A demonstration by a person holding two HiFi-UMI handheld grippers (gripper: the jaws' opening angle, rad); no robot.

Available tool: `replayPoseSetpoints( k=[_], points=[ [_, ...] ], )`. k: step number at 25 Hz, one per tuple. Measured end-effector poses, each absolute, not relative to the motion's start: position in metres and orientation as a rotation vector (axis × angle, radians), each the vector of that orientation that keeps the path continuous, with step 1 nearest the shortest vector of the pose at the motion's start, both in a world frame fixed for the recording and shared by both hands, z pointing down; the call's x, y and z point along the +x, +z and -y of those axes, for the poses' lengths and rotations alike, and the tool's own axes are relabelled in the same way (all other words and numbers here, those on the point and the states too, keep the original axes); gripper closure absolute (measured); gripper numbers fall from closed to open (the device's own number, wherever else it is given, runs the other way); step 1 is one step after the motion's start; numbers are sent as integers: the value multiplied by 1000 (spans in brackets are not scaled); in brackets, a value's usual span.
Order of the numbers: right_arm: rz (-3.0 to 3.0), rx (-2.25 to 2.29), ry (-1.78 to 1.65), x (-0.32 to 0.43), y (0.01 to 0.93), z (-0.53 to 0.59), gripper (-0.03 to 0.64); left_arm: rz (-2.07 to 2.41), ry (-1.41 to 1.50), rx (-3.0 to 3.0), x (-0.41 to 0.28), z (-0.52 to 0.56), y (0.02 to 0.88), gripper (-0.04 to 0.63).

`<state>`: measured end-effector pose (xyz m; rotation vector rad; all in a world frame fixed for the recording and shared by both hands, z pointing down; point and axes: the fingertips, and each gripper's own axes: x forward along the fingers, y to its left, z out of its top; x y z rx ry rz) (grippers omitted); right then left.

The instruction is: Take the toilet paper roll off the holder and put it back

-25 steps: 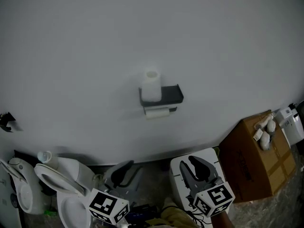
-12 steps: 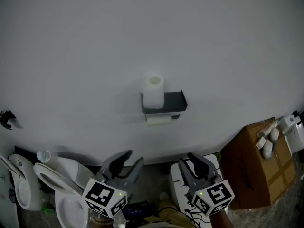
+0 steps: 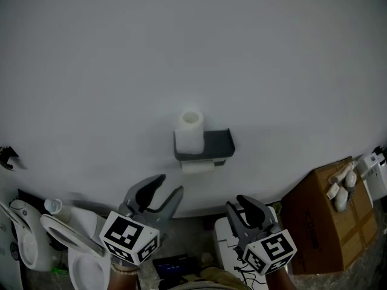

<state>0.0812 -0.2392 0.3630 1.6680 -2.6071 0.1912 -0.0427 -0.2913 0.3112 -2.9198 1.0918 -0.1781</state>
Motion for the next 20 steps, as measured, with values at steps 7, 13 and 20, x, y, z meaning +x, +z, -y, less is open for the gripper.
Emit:
replayPoseSetpoints(
  k=[7,13,20],
  points=[
    [2614,1668,193,92,365,256,508,-1076,-188,-2889,-25,322,299,383],
    [2613,1667,205,104,367,267,508,-1102,-188,-2852,-15,353,286,367],
    [2606,1666,228,114,371,281,508,-1143,-175,-2830,-6,383,277,346]
  ],
)
